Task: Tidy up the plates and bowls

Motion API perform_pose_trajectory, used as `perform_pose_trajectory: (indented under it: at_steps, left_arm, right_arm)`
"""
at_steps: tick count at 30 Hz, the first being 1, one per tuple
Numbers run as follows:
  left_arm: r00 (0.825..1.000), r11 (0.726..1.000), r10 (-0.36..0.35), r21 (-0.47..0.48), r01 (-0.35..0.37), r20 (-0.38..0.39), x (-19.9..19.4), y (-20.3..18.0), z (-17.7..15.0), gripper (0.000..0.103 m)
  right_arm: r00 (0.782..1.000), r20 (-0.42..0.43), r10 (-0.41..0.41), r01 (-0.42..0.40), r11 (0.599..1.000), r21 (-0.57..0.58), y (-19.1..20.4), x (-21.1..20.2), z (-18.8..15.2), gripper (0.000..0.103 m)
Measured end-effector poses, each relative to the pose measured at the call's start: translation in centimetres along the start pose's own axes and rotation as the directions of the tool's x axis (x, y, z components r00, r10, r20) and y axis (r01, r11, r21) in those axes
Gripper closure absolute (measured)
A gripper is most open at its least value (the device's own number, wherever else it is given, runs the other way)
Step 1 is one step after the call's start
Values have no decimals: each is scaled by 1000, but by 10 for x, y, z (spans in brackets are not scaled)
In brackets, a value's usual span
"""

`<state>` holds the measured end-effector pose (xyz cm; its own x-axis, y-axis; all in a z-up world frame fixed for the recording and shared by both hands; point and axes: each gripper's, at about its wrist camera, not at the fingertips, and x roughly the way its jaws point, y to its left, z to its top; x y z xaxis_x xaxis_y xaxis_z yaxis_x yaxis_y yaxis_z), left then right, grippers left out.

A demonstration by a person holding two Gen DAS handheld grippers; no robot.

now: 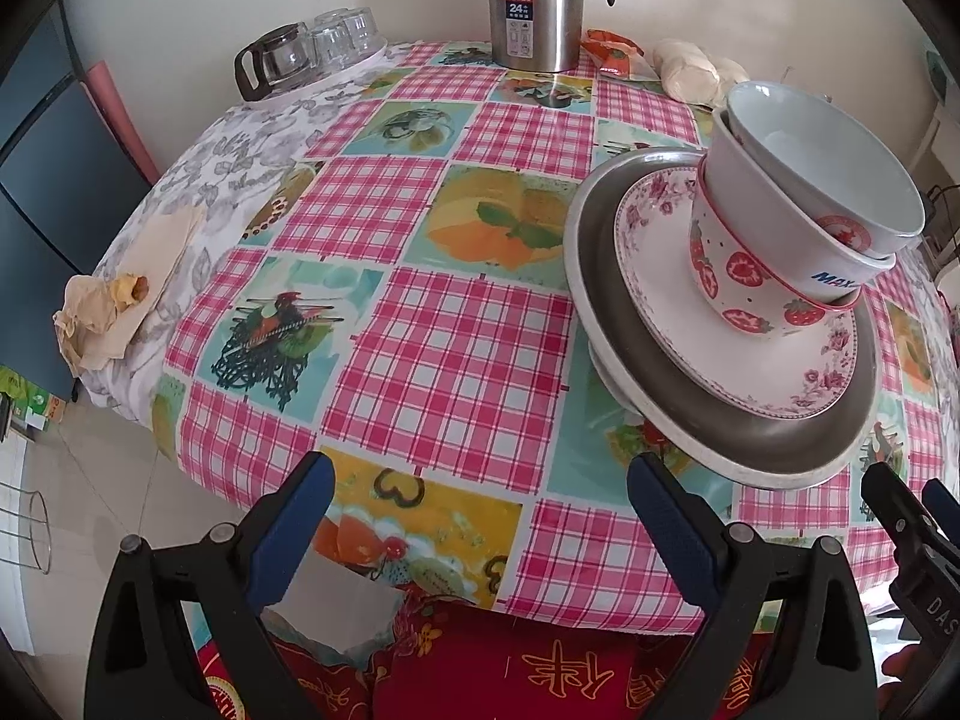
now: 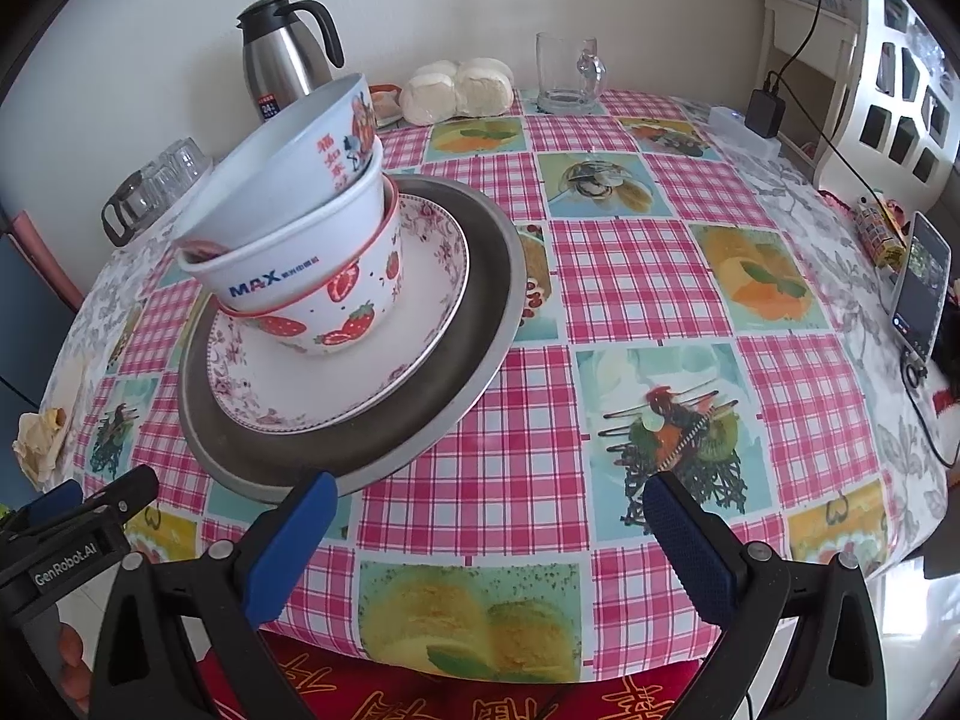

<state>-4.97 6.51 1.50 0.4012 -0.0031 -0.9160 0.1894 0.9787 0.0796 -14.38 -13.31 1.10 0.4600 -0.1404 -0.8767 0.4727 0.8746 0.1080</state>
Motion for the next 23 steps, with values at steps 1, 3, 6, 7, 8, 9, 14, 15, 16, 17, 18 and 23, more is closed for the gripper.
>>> perform_pose_trajectory:
  at_steps: [1, 3, 6, 7, 8, 9, 14, 15, 16, 17, 18, 23]
  left_arm:
    - [1000, 1000, 0, -2, 0, 3, -1, 0, 0, 5]
    - [1000, 1000, -3, -5, 3, 8, -2, 1, -1, 5]
    - [1000, 1000, -9, -4, 9, 8, -2, 2, -1, 5]
    - [1000, 1000, -10, -4, 10, 7, -2, 2, -1, 5]
    - [1000, 1000, -10, -5, 10, 7, -2, 2, 0, 5]
    - [1000, 1000, -11, -7, 11, 6, -2, 2, 0, 5]
    - [1000, 1000, -9, -7, 9, -5, 0, 2, 1, 5]
    - [1000, 1000, -9, -6, 8, -9, 1, 2, 1, 5]
    - [1000, 1000, -8, -7, 8, -16, 2, 2, 2, 5]
    - [1000, 1000, -9, -9, 9, -19, 3, 2, 2, 5]
    - [1000, 1000, -10, -12, 10, -25, 4, 3, 3, 5]
    - [999, 1000, -14, -13, 14, -36, 7, 3, 3, 5]
  right_arm:
    - [1000, -1, 0, 0, 1000, 0, 0, 0, 0, 0]
    - [1000, -1, -1, 1, 1000, 0, 0, 0, 0, 0]
    - [1000, -3, -1, 1, 1000, 2, -1, 1, -2, 0]
    - [1000, -3, -2, 2, 1000, 2, -1, 1, -2, 0]
    - [1000, -3, -2, 2, 1000, 2, -1, 1, -2, 0]
    - [1000, -3, -2, 2, 1000, 2, -1, 1, -2, 0]
    - [1000, -5, -7, 7, 1000, 5, -2, 1, 0, 0]
    - [1000, -6, -7, 7, 1000, 5, -3, 1, 0, 0]
    - [1000, -7, -8, 8, 1000, 5, -3, 2, 1, 0]
    - [1000, -8, -9, 9, 1000, 5, -3, 2, 2, 0]
    - [1000, -8, -10, 10, 1000, 4, -3, 2, 2, 0]
    - [1000, -9, -15, 15, 1000, 7, -4, 2, 3, 0]
